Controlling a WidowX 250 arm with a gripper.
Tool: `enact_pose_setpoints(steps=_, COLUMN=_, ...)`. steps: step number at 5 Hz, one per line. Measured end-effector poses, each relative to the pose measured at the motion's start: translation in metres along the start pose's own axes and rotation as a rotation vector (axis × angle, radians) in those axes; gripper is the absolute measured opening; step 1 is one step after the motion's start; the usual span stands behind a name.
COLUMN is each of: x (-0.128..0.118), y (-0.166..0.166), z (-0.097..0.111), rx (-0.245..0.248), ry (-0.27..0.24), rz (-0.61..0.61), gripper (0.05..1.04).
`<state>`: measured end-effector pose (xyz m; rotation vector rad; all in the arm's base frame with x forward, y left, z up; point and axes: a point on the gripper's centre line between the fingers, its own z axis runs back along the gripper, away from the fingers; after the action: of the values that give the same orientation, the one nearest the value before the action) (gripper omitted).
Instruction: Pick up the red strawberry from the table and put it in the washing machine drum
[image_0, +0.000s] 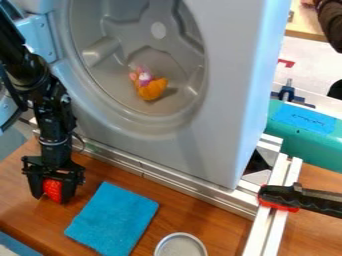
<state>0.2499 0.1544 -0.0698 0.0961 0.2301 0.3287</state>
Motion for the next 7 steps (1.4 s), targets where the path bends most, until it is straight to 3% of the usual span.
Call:
enact_pose_setpoints(steps=1, x=-0.015, y=0.002, z=0.028, rx=0.057, ry=0.022, rz=-0.052, gripper=0.818)
enact_pose_setpoints(steps=2, x=-0.017, y=-0.013, z=0.088, rx=0.122, ry=-0.176, rz=-0.09, gripper=0.818)
enact_pose_setpoints(steps=3, x=-0.014, y=-0.036, z=0.109, rx=0.128, ry=-0.294, rz=-0.136, gripper=0.818)
enact_pose_setpoints(steps=4, x=0.0, y=-0.061, z=0.129, rx=0.128, ry=-0.371, rz=-0.196, gripper=0.818)
enact_pose_setpoints(steps=6, x=0.031, y=-0.076, z=0.157, rx=0.069, ry=-0.545, rz=-0.189, gripper=0.818)
enact_pose_setpoints(steps=7, x=0.039, y=-0.084, z=0.166, rx=0.02, ry=-0.601, rz=-0.192, gripper=0.818)
